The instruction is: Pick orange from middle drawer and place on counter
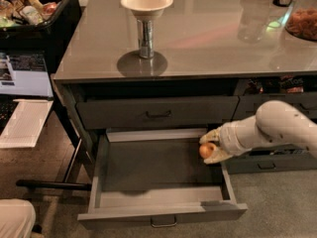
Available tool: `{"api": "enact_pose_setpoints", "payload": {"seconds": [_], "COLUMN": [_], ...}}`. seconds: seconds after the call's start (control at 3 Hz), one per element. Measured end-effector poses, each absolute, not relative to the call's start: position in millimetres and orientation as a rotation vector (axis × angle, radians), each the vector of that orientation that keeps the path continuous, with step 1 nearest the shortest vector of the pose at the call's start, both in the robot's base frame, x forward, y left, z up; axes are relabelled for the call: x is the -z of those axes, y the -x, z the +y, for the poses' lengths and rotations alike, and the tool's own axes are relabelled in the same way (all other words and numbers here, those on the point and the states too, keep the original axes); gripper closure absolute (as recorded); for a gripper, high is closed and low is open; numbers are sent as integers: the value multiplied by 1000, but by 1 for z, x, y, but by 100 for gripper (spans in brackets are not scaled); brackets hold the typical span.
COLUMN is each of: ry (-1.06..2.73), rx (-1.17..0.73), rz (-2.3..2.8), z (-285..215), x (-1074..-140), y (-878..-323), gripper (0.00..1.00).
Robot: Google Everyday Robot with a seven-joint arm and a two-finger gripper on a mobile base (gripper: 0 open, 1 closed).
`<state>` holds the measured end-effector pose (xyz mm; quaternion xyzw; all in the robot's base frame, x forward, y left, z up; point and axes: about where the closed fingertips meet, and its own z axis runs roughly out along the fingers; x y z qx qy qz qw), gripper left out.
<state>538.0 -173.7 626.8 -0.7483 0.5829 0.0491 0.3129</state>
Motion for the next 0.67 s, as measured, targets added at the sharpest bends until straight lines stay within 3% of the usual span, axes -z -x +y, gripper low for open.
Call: {"api": "enact_pose_setpoints", "payload": {"seconds": [0.67], "ry": [1750], "rx": [90], "rz": [1483], "z": [-164], "x": [-788], "y": [-602], "gripper": [100]}}
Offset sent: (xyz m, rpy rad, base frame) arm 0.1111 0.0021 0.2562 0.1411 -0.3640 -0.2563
